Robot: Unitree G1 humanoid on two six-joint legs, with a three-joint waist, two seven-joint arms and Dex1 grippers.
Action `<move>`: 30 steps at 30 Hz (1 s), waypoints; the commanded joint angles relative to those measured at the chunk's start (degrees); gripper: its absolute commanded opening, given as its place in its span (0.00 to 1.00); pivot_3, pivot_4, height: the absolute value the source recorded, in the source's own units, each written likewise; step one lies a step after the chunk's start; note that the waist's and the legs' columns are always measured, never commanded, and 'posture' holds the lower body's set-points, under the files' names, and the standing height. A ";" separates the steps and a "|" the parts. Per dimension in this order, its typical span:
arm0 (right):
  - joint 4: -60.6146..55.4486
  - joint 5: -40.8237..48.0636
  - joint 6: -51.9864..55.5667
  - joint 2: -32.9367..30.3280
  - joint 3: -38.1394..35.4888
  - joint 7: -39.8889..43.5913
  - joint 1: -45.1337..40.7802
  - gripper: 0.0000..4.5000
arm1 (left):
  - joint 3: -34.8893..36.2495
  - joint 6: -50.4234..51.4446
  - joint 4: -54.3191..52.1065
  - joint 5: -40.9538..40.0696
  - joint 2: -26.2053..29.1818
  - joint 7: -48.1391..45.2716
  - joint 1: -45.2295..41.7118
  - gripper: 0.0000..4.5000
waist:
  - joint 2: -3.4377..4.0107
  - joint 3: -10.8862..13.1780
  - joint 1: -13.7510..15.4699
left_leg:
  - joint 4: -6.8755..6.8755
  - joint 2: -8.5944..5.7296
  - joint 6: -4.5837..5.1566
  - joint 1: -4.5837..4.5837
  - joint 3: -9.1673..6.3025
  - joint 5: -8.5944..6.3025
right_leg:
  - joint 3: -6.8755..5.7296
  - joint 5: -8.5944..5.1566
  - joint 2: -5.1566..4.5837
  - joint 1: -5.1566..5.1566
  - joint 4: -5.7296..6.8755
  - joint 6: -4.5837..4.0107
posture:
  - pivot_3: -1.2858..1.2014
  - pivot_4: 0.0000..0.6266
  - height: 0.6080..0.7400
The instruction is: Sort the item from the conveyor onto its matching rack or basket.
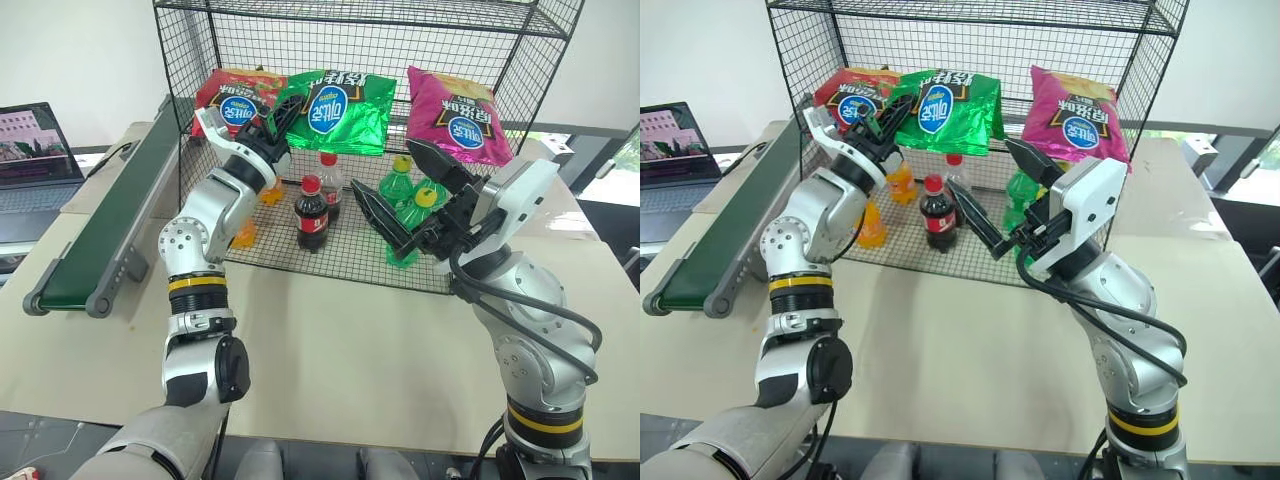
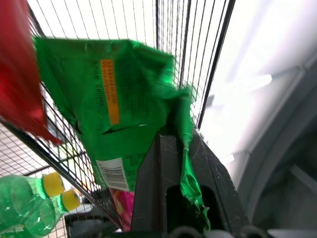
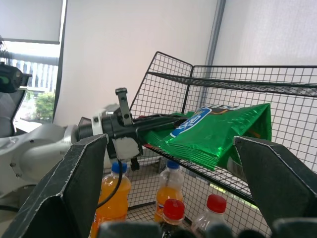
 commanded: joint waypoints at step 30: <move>-0.55 -1.38 -1.23 -0.03 0.18 0.52 -1.42 1.00 | -4.97 7.37 -5.13 -2.07 -1.65 18.50 -1.66 0.02 | 0.00 0.00 0.52 | 0.02 -0.06 -0.05 0.04 -0.02 0.03 | 0.00 0.02 0.00 0.03 0.02 0.00 | 0.52 0.24 1.00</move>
